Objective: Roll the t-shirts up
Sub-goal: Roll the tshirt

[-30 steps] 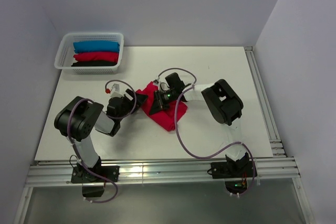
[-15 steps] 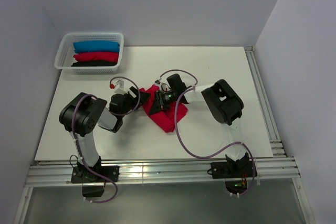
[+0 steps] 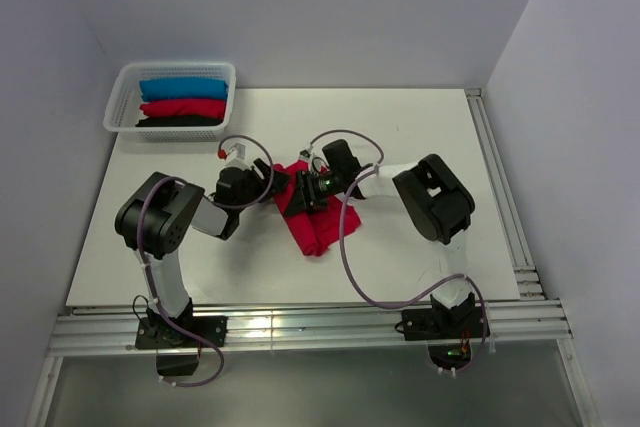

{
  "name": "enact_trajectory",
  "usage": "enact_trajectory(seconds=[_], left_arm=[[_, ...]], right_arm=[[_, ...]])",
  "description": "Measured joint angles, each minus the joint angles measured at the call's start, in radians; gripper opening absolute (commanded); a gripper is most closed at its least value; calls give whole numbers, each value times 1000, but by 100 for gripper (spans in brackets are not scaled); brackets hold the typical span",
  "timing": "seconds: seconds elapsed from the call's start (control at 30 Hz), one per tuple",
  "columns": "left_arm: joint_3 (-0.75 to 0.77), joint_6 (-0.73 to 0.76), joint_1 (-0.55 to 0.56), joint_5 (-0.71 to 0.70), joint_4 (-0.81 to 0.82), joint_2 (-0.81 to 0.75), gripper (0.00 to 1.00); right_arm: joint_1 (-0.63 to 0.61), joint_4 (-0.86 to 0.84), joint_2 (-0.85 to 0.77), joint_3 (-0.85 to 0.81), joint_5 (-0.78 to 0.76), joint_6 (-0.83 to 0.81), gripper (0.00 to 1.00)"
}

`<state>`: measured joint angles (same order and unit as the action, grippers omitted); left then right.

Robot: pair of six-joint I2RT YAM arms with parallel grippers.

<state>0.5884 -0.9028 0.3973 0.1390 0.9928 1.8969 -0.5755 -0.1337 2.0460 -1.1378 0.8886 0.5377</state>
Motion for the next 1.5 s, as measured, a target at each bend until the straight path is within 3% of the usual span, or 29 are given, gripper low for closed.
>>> enact_trajectory(seconds=[0.13,0.43,0.53,0.7,0.8,0.93,1.1,1.5], left_arm=[[18,4,3,-10,-33,-2,64],[35,26,23,-48,-76,-11,64],[40,29,27,-60,-90,-16,64],[48,34,32,-68,-104,-17,64],[53,39,36,-76,-113,-17,63],[65,46,43,-89,-130,-17,63],[75,50,53,-108,-156,-23,63],[113,53,72,-146,-245,-36,63]], right_arm=[[0,19,-24,3,-35,-13,62],[18,100,-105,41,-135,-50,64],[21,144,-153,58,-177,-62,70],[22,186,-250,83,-231,-82,70],[22,210,-351,130,-277,-88,63],[17,238,-456,149,-291,-89,41],[0,205,-469,158,-240,-64,25],[-108,80,-345,198,-146,46,19]])
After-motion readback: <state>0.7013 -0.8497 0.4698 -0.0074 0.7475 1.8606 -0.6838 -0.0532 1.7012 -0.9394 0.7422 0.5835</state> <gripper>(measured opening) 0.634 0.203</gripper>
